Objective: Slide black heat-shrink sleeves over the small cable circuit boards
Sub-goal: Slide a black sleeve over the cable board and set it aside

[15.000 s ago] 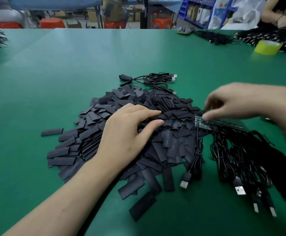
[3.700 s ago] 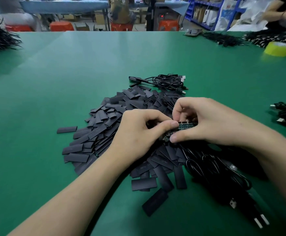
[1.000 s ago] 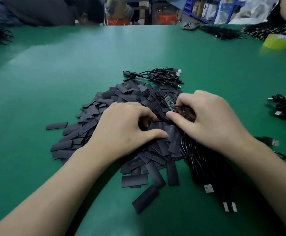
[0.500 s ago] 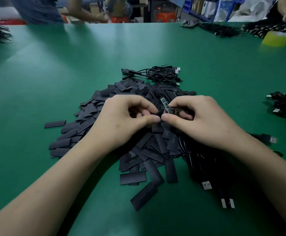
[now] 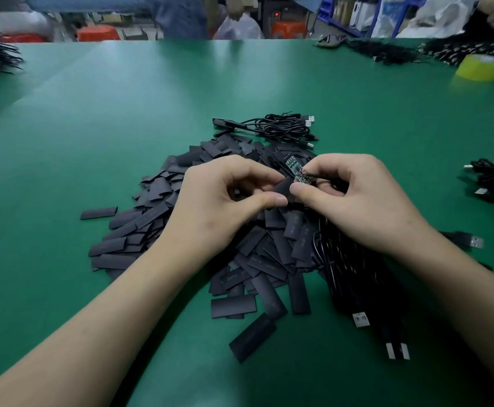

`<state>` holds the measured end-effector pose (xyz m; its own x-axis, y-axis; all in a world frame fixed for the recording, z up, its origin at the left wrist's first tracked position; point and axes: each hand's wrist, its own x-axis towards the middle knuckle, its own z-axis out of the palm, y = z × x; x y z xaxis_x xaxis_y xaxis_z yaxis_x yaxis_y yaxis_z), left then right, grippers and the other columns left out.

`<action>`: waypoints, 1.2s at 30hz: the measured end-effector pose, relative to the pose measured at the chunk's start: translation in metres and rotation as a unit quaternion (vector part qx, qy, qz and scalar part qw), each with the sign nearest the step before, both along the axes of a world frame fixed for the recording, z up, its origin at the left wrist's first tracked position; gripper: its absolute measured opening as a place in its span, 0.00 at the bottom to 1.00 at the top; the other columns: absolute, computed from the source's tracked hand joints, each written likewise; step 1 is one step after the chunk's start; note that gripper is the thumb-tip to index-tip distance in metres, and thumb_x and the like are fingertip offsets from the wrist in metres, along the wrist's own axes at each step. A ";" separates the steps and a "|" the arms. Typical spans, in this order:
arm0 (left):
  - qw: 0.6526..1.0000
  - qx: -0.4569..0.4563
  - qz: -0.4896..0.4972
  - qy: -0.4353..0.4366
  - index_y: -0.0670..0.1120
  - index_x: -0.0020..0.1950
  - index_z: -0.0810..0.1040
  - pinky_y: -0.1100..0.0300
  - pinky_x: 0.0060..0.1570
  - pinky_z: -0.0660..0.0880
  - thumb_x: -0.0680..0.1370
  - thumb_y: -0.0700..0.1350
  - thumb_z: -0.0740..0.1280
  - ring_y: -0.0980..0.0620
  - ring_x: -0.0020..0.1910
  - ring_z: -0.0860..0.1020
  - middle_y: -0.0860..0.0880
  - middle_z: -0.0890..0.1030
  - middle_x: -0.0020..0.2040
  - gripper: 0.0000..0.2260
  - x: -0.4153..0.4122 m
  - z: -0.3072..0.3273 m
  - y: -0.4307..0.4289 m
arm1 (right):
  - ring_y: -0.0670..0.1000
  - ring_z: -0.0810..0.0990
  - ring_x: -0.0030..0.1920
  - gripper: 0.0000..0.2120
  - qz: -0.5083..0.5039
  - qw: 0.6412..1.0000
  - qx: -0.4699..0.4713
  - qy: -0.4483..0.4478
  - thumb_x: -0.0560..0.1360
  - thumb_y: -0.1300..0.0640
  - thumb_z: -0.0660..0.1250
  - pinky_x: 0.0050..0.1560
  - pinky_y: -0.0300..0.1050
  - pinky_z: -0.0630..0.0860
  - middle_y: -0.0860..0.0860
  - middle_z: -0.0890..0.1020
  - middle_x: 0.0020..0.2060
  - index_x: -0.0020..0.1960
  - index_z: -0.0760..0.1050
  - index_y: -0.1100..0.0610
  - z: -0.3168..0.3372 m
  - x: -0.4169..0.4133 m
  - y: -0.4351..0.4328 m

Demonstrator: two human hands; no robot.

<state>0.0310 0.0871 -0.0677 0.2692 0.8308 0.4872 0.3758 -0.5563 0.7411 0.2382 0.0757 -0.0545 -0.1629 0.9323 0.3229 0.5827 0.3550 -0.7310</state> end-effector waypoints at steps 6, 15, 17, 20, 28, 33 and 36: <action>0.980 0.132 0.050 0.137 0.50 0.56 0.87 0.51 0.46 0.80 0.73 0.53 0.77 0.52 0.43 0.83 0.54 0.84 0.45 0.14 0.001 -0.002 -0.004 | 0.43 0.61 0.28 0.08 -0.002 1.000 0.007 -0.018 0.75 0.54 0.73 0.32 0.38 0.61 0.43 0.65 0.24 0.38 0.78 0.51 -0.002 -0.002 -0.001; 0.986 0.109 0.095 0.087 0.52 0.55 0.87 0.52 0.48 0.80 0.74 0.51 0.78 0.56 0.46 0.83 0.57 0.85 0.46 0.11 -0.002 -0.006 0.002 | 0.58 0.78 0.41 0.21 0.016 1.000 -0.010 0.018 0.81 0.42 0.57 0.49 0.55 0.74 0.60 0.80 0.38 0.41 0.80 0.54 0.007 0.001 -0.002; 0.987 0.100 0.101 0.080 0.53 0.55 0.88 0.53 0.48 0.80 0.73 0.51 0.78 0.56 0.46 0.83 0.57 0.85 0.46 0.11 -0.003 -0.006 0.003 | 0.53 0.71 0.34 0.18 0.012 1.000 -0.013 -0.008 0.81 0.44 0.60 0.39 0.51 0.68 0.57 0.75 0.33 0.38 0.77 0.53 0.007 0.002 -0.002; 0.988 0.085 0.109 0.072 0.54 0.54 0.88 0.53 0.49 0.80 0.73 0.50 0.79 0.57 0.46 0.83 0.57 0.86 0.46 0.10 -0.004 -0.005 0.005 | 0.43 0.65 0.31 0.17 0.017 0.999 -0.026 -0.028 0.82 0.50 0.64 0.33 0.41 0.61 0.44 0.67 0.28 0.36 0.71 0.55 0.007 0.004 -0.001; 0.991 0.063 0.096 0.068 0.53 0.53 0.88 0.50 0.49 0.80 0.73 0.49 0.79 0.54 0.46 0.84 0.55 0.86 0.46 0.10 -0.005 -0.005 0.004 | 0.42 0.66 0.30 0.16 0.047 0.995 -0.043 -0.072 0.81 0.50 0.64 0.33 0.40 0.62 0.42 0.70 0.28 0.36 0.72 0.52 0.005 0.005 0.000; 0.992 0.062 0.085 0.065 0.53 0.53 0.88 0.51 0.48 0.79 0.73 0.48 0.79 0.53 0.45 0.83 0.54 0.86 0.44 0.10 -0.006 -0.005 0.004 | 0.46 0.70 0.34 0.14 0.055 0.994 -0.042 -0.088 0.81 0.49 0.64 0.39 0.50 0.69 0.46 0.73 0.31 0.38 0.73 0.52 0.004 0.004 -0.001; 0.993 0.063 0.071 0.068 0.53 0.53 0.88 0.52 0.48 0.79 0.73 0.48 0.79 0.54 0.45 0.82 0.54 0.85 0.44 0.10 -0.005 -0.005 0.004 | 0.46 0.70 0.34 0.14 0.054 0.993 -0.039 -0.093 0.80 0.48 0.63 0.40 0.49 0.69 0.47 0.74 0.32 0.38 0.73 0.52 0.004 0.003 -0.001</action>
<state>0.0261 0.0906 -0.0730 0.2247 0.7998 0.5567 0.5491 -0.5758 0.6057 0.2412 0.0749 -0.0501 -0.3140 0.9268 0.2060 0.6720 0.3702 -0.6413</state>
